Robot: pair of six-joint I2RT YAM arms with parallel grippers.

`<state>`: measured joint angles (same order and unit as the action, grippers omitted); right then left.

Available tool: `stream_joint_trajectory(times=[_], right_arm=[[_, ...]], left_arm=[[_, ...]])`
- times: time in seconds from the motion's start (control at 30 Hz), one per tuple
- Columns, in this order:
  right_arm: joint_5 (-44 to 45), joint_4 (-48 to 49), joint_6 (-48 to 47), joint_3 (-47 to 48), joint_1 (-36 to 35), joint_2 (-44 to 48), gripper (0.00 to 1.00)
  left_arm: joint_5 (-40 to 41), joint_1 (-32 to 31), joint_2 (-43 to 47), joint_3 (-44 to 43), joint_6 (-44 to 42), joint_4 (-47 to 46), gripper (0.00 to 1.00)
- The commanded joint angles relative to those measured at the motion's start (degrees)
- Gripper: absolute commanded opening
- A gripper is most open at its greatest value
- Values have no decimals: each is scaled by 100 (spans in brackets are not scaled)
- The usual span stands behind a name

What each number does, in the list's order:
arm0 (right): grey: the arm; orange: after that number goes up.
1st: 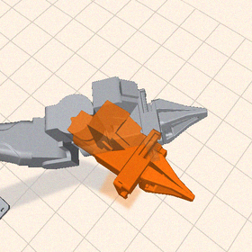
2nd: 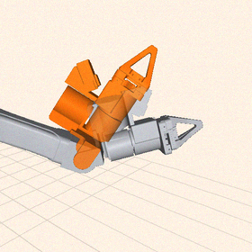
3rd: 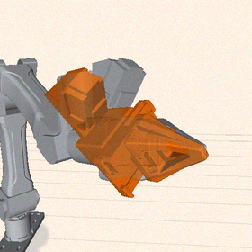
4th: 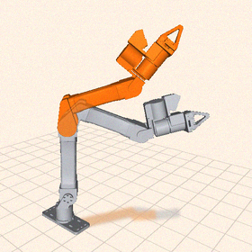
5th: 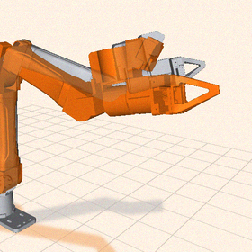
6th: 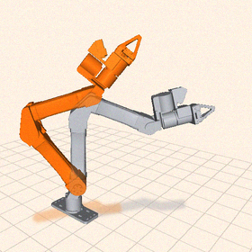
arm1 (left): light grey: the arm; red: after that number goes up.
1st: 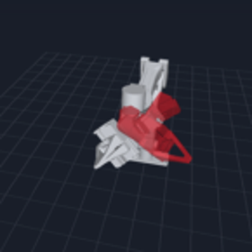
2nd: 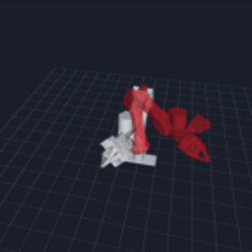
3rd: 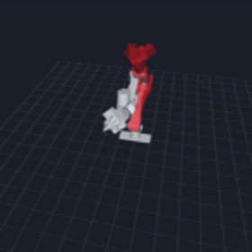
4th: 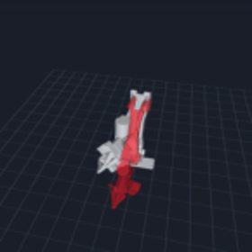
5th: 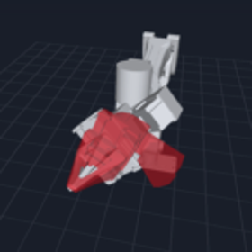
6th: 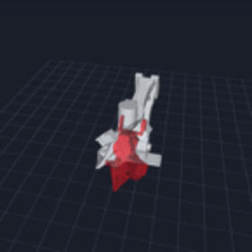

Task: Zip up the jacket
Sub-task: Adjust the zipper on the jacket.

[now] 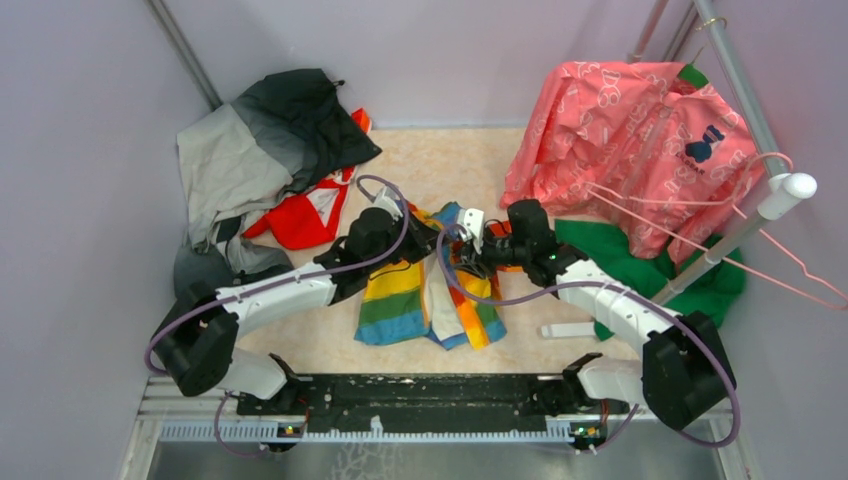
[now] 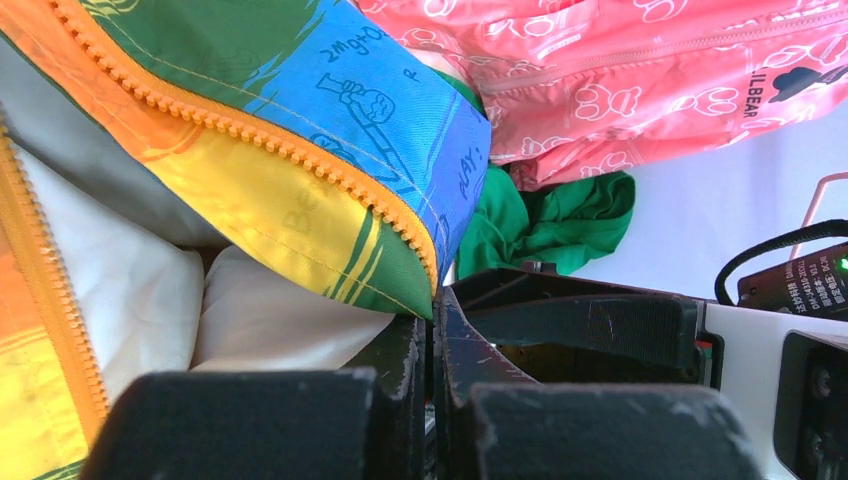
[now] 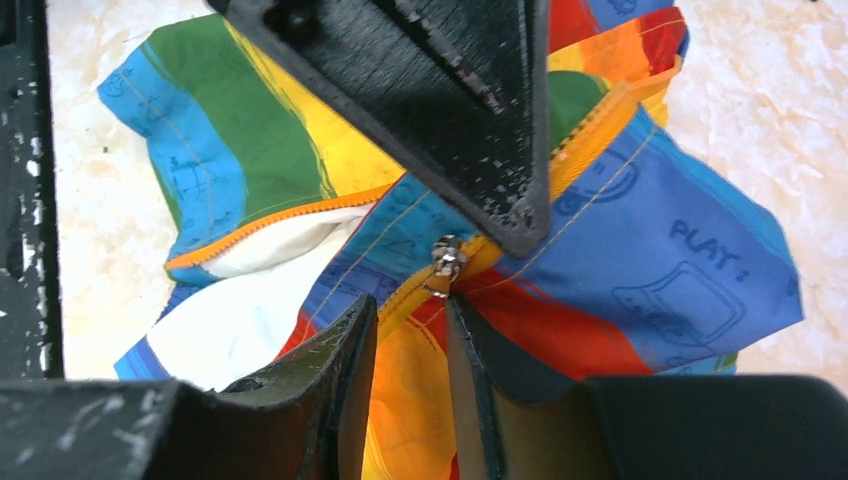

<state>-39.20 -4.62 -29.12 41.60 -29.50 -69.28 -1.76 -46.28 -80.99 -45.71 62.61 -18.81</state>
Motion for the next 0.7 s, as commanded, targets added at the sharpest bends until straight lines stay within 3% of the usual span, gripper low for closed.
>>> stream_joint_trajectory(times=[0.0, 0.33, 0.53, 0.67], right_arm=[[199, 591, 217, -11, -83, 64, 33], [304, 1002, 725, -99, -309, -25, 31], [447, 999, 697, -96, -302, -9, 18], [-60, 791, 557, -74, -158, 59, 12]], left_arm=[[113, -134, 191, -118, 429, -42, 0], [323, -310, 33, -318, 743, -97, 0], [594, -321, 123, -364, 474, 27, 0], [944, -311, 235, -296, -16, 153, 0]])
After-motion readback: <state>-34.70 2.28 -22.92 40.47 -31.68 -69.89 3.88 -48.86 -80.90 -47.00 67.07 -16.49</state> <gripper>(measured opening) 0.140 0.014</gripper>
